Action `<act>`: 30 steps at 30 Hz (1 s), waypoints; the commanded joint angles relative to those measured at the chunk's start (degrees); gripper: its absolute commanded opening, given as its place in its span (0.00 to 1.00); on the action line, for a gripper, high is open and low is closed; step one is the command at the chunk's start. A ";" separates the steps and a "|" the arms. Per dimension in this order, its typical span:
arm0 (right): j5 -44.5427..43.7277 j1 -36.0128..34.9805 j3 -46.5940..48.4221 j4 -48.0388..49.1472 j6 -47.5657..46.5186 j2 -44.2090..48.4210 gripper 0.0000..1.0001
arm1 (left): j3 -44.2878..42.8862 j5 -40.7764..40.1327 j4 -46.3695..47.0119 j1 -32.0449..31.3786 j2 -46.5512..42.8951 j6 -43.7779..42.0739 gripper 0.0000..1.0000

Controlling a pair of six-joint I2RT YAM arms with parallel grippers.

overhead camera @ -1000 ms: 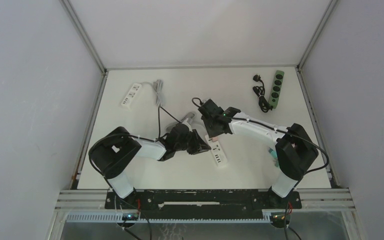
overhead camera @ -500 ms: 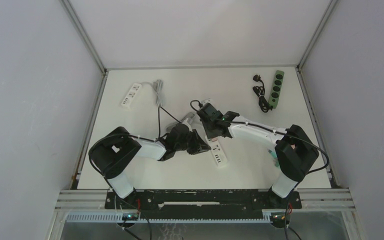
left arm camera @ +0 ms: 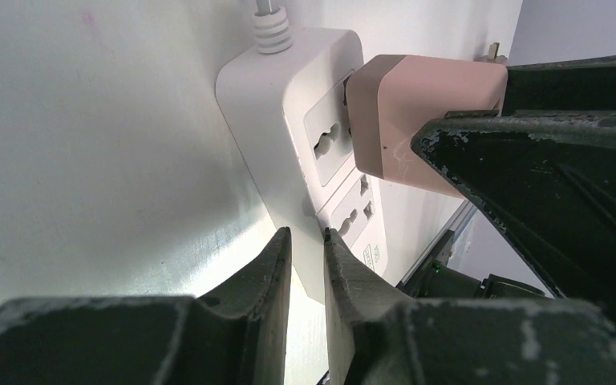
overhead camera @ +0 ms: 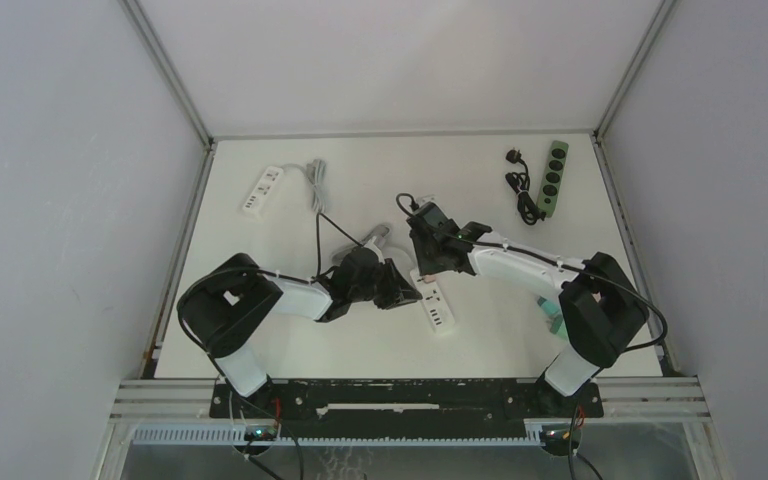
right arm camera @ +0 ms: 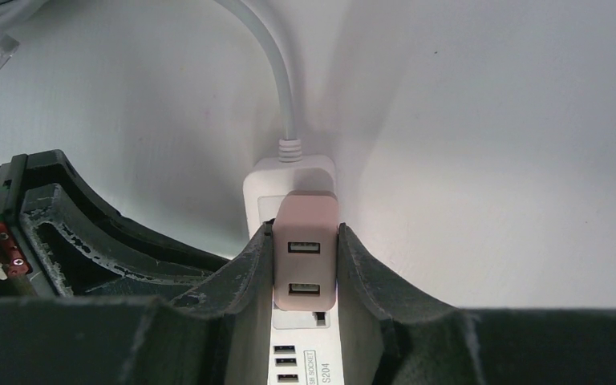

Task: Insert the plug
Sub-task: Insert the plug into the socket.

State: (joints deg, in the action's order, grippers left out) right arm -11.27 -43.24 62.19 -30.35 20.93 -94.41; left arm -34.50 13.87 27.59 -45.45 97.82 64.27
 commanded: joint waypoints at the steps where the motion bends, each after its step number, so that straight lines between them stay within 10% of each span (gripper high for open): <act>1: 4.53 -1.40 -7.35 -16.54 0.68 -9.51 0.00 | 2.22 -3.96 -11.68 0.27 1.51 -3.65 0.24; 30: 4.08 -2.03 1.12 -29.13 0.05 -19.43 0.00 | 2.67 -4.03 -11.08 0.49 1.06 -3.85 0.24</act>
State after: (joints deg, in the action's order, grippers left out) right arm -11.70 -44.18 70.85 -39.72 20.84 -101.32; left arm -34.50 13.74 26.98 -45.45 97.49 64.20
